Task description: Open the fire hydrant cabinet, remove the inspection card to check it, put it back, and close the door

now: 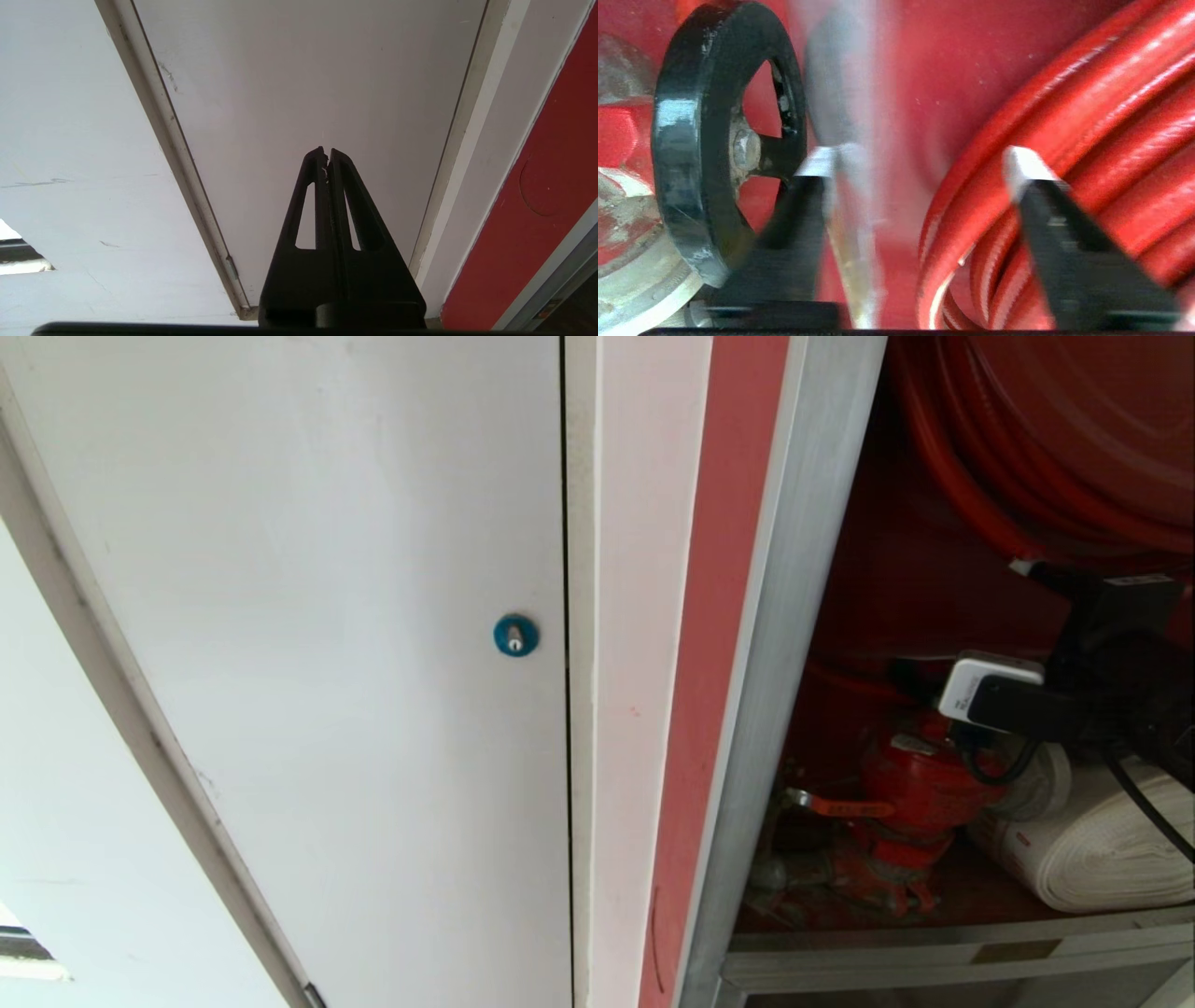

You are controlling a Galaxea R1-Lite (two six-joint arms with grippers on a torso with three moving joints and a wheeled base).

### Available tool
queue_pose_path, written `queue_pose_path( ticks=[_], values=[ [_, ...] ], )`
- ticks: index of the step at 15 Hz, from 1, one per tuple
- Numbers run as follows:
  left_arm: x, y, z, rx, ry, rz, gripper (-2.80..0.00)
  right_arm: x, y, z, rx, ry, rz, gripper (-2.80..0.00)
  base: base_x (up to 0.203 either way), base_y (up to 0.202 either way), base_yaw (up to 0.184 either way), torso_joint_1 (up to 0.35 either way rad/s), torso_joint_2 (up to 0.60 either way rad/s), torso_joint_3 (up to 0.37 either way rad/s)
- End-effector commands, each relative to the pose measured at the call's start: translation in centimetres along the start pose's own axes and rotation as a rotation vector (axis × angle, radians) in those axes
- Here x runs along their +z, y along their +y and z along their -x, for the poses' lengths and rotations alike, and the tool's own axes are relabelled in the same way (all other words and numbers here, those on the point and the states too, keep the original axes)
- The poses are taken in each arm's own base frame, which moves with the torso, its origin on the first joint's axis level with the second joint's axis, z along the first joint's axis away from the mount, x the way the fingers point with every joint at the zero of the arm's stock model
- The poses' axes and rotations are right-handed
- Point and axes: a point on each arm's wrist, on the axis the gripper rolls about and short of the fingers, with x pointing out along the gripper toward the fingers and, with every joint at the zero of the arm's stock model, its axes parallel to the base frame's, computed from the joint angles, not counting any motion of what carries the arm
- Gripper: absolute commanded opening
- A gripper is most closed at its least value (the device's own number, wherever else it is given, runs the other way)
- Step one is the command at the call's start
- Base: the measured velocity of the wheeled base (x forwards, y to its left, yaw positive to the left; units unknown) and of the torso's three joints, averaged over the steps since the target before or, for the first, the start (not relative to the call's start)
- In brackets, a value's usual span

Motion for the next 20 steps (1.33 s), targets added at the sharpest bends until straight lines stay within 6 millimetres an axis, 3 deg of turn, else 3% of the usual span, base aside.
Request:
queue_pose_path(
  ticks=[1, 13, 20],
  values=[
    [-0.3, 0.0, -0.1, 0.0, 0.011, 0.0, -2.8, 0.0, 0.0, 0.0, -0.002, 0.002, 0.009, -2.8, 0.0, 0.0, 0.0, 0.0, 0.0, 0.0],
    [-0.3, 0.0, -0.1, -0.001, 0.013, 0.0, -2.8, -0.1, -0.1, 0.3, -0.007, 0.001, 0.006, -2.8, 0.0, 0.0, 0.0, 0.0, 0.0, 0.003],
    [-0.3, 0.0, -0.1, -0.001, 0.012, 0.0, -2.8, -0.6, -1.3, 2.5, -0.06, 0.006, -0.007, -2.8, 0.0, 0.0, 0.0, 0.0, 0.0, 0.0]
  ],
)
